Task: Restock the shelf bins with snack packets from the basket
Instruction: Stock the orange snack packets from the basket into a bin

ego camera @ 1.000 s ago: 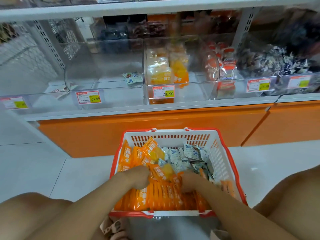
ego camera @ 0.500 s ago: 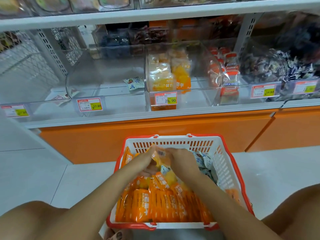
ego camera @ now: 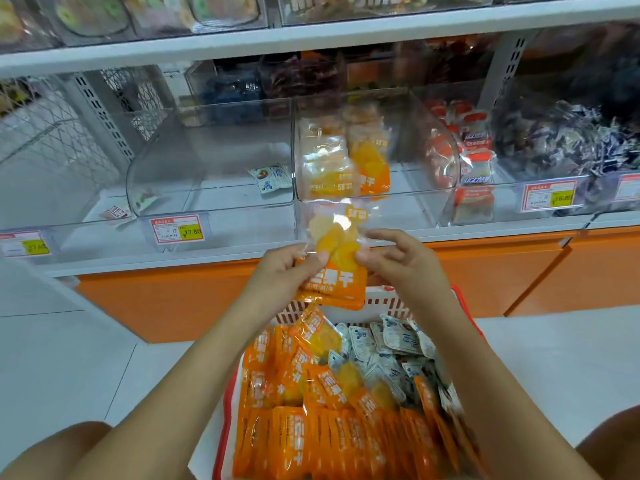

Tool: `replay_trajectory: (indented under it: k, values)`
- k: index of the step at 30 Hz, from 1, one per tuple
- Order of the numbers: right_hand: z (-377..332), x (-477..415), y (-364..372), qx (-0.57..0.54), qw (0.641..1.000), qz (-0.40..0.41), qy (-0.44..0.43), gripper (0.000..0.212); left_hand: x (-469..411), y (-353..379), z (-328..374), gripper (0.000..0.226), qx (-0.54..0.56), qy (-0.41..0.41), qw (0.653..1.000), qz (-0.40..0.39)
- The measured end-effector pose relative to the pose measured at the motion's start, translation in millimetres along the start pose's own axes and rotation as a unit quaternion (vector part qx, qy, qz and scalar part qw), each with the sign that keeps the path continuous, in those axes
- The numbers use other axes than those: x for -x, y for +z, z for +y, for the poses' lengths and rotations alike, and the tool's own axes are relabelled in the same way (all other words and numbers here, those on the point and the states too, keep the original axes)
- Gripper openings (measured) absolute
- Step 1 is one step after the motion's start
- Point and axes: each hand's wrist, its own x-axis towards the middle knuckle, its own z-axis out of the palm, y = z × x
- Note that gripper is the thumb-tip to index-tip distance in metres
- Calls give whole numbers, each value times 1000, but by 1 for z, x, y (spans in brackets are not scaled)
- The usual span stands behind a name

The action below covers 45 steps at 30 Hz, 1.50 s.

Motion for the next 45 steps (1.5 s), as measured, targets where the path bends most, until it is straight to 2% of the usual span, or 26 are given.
replay_trajectory:
  k: [3, 6, 8, 11, 14, 18, 24, 28, 32, 36, 39, 42, 45]
  values:
    - [-13, -11, 3, -26, 996, -69, 44, 21, -7, 1, 12, 10, -83, 77, 993, 22]
    - [-28, -25, 2, -7, 998, -63, 21, 3, -18, -1, 18, 16, -140, 108, 983, 47]
    - [-41, -41, -7, 26, 999, -26, -6, 5, -25, -5, 19, 30, -222, 128, 964, 73]
    - [-61, -76, -30, 57, 994, 70, -62, 6, -33, -12, 16, 42, -370, 160, 908, 115]
    - [-80, -118, -57, 125, 975, 158, -88, 4, -40, -16, 7, 52, -427, 148, 885, 114]
    - [-91, -165, -80, 219, 947, 222, -79, 13, -44, -20, 2, 54, -452, 160, 871, 106]
    - [-97, -204, -67, 349, 921, 175, -5, 15, -48, -28, 1, 51, -459, 174, 865, 101]
    - [-76, -224, -50, 381, 910, 153, 51, 35, -49, -28, 2, 49, -461, 172, 864, 107]
    - [-37, -232, -38, 433, 887, 132, 92, 43, -48, -26, 3, 49, -453, 173, 868, 106]
    - [-37, -231, -30, 426, 884, 137, 134, 41, -47, -26, 3, 51, -454, 175, 868, 100]
    - [-38, -229, -25, 384, 903, 88, 169, 28, -47, -25, 1, 52, -452, 174, 869, 99]
    - [-32, -232, -20, 365, 910, 78, 179, 28, -47, -24, 2, 52, -448, 176, 871, 98]
    - [-33, -238, -21, 390, 901, 85, 172, 40, -47, -25, 2, 53, -449, 176, 870, 104]
